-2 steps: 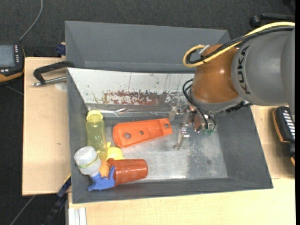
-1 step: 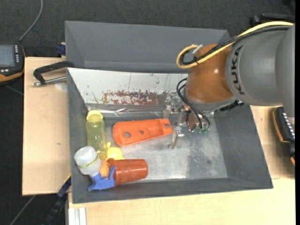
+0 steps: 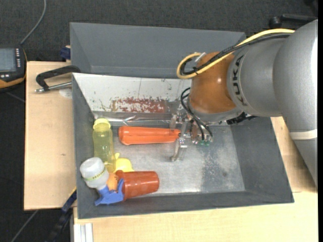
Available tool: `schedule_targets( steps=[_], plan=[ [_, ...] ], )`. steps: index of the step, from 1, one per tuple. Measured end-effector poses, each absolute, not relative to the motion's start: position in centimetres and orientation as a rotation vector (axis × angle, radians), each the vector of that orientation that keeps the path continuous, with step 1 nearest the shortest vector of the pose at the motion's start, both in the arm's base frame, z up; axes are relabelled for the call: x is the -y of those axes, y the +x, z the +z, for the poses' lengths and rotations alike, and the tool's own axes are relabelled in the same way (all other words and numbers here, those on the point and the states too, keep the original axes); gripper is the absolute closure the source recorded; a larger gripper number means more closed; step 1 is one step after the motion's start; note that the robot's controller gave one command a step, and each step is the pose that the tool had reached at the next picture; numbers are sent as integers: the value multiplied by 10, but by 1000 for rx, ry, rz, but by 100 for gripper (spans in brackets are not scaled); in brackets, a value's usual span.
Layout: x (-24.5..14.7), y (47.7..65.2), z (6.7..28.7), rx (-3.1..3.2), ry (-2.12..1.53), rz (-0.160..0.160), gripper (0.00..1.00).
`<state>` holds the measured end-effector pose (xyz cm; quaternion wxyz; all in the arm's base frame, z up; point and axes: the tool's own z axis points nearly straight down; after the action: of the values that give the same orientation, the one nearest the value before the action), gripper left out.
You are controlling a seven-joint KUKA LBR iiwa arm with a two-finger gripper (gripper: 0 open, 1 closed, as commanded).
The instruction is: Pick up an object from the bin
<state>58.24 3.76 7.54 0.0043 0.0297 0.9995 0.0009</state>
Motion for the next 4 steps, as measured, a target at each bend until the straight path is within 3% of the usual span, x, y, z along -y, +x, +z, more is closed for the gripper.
schedule_targets(
  steps=[1,2,4],
  plan=[
    [-57,587,71,-3122,-102,7,100],
    [-57,587,71,-3122,-102,7,100],
    [-50,593,129,-3112,-109,8,100]
  ],
)
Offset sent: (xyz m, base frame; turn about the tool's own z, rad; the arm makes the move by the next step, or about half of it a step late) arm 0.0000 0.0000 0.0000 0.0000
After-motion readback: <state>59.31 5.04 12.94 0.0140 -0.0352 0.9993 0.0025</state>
